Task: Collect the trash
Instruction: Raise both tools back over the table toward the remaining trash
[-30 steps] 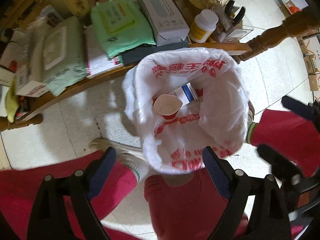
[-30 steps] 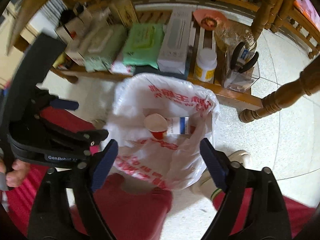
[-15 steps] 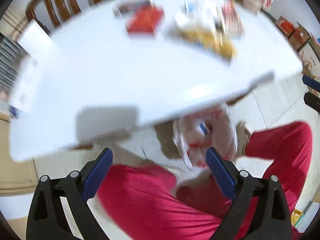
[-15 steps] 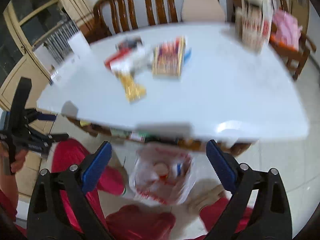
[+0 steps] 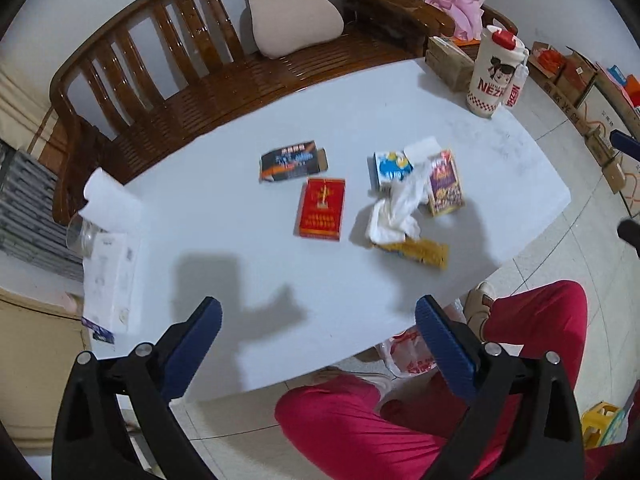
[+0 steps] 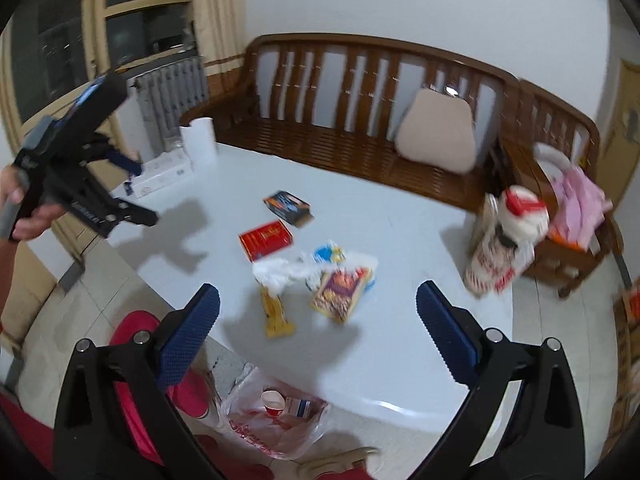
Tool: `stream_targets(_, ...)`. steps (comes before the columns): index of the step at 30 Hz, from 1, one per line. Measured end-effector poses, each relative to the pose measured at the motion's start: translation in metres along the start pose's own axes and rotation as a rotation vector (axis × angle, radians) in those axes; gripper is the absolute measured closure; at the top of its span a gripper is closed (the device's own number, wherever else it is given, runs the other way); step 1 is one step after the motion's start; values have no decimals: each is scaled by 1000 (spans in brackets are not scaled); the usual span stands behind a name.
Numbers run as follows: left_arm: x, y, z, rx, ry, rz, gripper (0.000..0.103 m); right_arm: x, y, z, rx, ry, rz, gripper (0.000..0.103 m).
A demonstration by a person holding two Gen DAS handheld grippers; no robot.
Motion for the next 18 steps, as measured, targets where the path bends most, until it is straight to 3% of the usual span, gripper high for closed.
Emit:
stream_targets(8, 4, 19, 35, -77, 47, -30, 8, -4, 22, 41, -25, -154, 71, 7)
stream_targets(18, 9, 75, 54, -160, 123, -34, 8, -11, 58, 52, -87, -343, 183, 7)
Point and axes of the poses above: each gripper's, at about its wrist camera, not at the fingertips, and y roughly the way its jaws point, x to its right, z to its top, the point moved 8 cm from there along y, roughly the way its jaws point, and after that the axes turned 1 degree about -z, right-handed, at the moved point
